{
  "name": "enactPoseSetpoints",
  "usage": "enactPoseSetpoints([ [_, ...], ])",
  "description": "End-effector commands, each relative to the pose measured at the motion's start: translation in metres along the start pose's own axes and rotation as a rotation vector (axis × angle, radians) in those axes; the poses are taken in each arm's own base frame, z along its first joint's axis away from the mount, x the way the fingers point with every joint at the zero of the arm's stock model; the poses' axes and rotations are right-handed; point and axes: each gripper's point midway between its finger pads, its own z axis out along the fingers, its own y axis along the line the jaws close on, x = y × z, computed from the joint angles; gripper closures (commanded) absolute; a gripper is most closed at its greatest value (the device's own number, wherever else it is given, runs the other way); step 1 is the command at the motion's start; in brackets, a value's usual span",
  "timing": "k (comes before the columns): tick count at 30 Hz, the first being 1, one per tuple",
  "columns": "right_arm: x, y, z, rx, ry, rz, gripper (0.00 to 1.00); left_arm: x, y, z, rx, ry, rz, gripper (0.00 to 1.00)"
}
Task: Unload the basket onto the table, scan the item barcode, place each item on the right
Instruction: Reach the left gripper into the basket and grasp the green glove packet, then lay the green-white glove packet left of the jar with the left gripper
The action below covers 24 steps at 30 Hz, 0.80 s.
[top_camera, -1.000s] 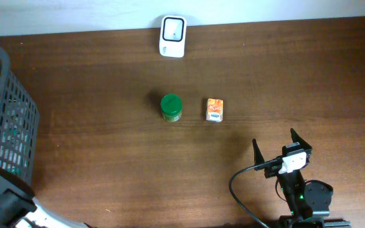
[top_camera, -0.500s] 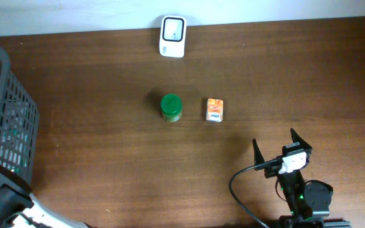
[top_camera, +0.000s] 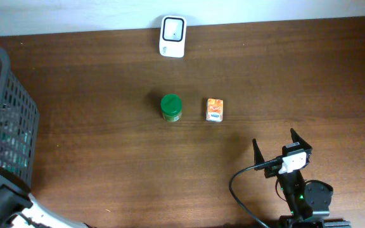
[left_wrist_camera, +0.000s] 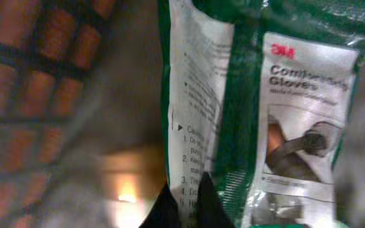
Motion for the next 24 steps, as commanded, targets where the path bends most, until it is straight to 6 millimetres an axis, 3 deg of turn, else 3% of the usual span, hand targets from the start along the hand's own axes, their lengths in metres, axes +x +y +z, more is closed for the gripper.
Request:
enactPoseSetpoints([
  [1,0.002,0.003,0.0,-0.015,0.0,0.004,0.02,0.014,-0.016,0.014,0.066,0.041,-0.086,1.0],
  [4,0.002,0.003,0.0,-0.015,0.0,0.004,0.02,-0.01,-0.006,-0.022,0.036,-0.048,-0.151,1.0],
  [6,0.002,0.003,0.0,-0.015,0.0,0.004,0.02,-0.035,0.002,-0.074,0.01,-0.171,-0.198,1.0],
  [8,0.002,0.003,0.0,-0.015,0.0,0.004,0.02,-0.047,0.003,-0.101,0.015,-0.24,-0.229,1.0],
  [13,0.002,0.003,0.0,-0.015,0.0,0.004,0.02,-0.085,-0.002,-0.221,0.07,-0.556,-0.306,1.0],
  [15,0.001,0.003,0.0,-0.015,0.0,0.004,0.02,-0.091,-0.004,-0.276,0.077,-0.686,-0.323,1.0],
  [17,0.002,0.003,0.0,-0.015,0.0,0.004,0.02,-0.091,-0.005,-0.31,0.082,-0.764,-0.344,1.0],
  [18,0.002,0.003,0.0,-0.015,0.0,0.004,0.02,-0.091,-0.013,-0.339,0.108,-0.833,-0.324,1.0],
  [20,0.002,0.003,0.0,-0.015,0.0,0.004,0.02,-0.089,-0.029,-0.373,0.197,-0.907,-0.329,1.0],
  [22,0.002,0.003,0.0,-0.015,0.0,0.004,0.02,-0.085,-0.049,-0.397,0.296,-0.94,-0.328,1.0],
  [24,0.002,0.003,0.0,-0.015,0.0,0.004,0.02,-0.076,-0.084,-0.412,0.408,-0.926,-0.268,1.0],
])
